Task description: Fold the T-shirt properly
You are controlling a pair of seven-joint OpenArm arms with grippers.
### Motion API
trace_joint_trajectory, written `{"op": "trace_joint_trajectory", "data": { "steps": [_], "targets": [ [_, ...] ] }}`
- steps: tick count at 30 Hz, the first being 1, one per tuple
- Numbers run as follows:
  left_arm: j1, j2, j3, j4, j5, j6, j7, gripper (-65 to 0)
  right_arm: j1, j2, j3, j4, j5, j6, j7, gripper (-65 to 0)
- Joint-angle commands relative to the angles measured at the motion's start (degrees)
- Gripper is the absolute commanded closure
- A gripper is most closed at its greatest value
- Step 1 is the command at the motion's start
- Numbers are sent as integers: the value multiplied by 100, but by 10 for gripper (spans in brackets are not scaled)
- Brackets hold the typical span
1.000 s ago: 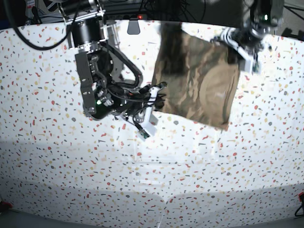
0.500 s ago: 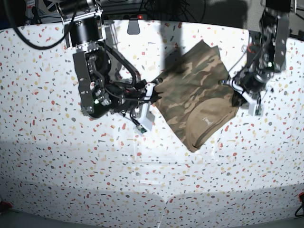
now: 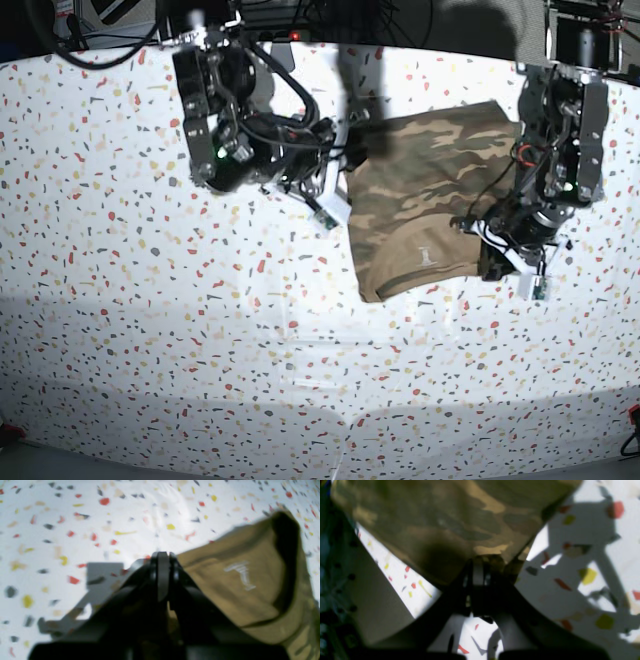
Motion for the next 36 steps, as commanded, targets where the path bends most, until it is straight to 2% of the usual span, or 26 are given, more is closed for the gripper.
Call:
{"op": "trace_joint_trajectory", "data": {
  "steps": [1, 4, 6, 9, 11, 14, 17, 22, 30, 36],
  "targets": [
    [-138, -127, -33, 210, -52, -2, -44, 0, 94, -13, 2, 197, -20, 45, 138, 0],
    [-122, -391, -39, 555, -96, 52, 413, 0, 109, -9, 2, 413, -103, 45, 166, 0],
    [-87, -608, -44, 804, -363, 496, 654, 0, 129, -11, 2, 538, -103, 45, 166, 0],
    [142, -813, -46, 1012, -7, 1043, 767, 0, 142, -11, 2, 625, -125, 45, 162, 0],
    [413, -903, -46, 1012, 4, 1165, 721, 0, 138, -9, 9, 625, -155, 45, 127, 0],
    [848, -911, -44, 1012, -2, 1165, 450, 0, 133, 4, 7, 625, -424, 45, 85, 0],
    [1102, -914, -44, 1012, -2, 1235, 273, 0, 98, 22, 7, 625, -413, 45, -15, 0],
    [1145, -717, -42, 1010, -70, 1335, 160, 0, -225, 20, 2, 625, -245, 45, -83, 0],
    [1143, -50, -42, 955, -85, 1290, -214, 0, -570, 20, 2, 667, -225, 45, -46, 0],
    [1102, 44, -31, 955, -111, 1246, -402, 0, -721, 20, 2, 1016, -157, 45, -52, 0]
  ]
}}
